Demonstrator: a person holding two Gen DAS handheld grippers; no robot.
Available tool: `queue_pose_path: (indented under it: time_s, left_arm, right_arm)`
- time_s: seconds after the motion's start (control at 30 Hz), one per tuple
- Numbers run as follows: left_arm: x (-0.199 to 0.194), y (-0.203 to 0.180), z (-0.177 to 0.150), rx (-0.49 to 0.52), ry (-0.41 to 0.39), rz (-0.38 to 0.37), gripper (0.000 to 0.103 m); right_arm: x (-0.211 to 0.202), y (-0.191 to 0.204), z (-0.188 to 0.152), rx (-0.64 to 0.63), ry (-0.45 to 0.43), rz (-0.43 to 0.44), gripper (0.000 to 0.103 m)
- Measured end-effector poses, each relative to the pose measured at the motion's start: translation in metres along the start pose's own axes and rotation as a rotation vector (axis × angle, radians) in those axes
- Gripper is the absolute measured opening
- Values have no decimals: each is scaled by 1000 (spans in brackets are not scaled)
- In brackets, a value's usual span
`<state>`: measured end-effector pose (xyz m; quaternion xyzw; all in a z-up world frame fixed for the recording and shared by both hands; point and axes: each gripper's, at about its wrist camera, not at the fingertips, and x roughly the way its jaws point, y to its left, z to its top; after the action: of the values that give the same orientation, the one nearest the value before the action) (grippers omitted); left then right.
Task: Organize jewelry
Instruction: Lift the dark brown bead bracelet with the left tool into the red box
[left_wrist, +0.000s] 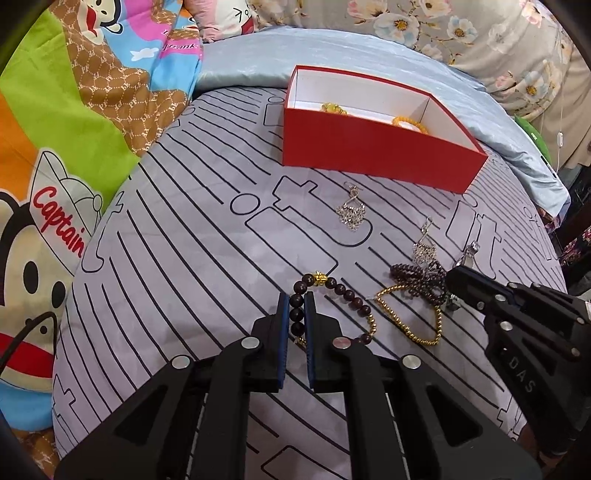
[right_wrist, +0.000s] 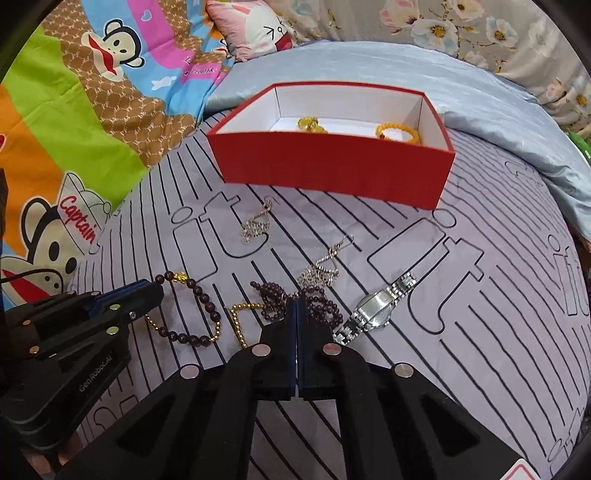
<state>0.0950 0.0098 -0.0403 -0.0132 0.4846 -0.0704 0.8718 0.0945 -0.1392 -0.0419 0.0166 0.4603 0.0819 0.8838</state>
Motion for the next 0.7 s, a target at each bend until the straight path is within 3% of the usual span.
queue_pose_path:
  time_s: [0.4,0.7]
  left_arm:
    - [-16,0,25,-4,-57,-9,8]
    - [-35,-5,60,5,-135,-21,8]
  right_arm:
    - [-30,-7,24,7,-79,-11,0]
    - [-45,-24,44,33,-130,-23,0]
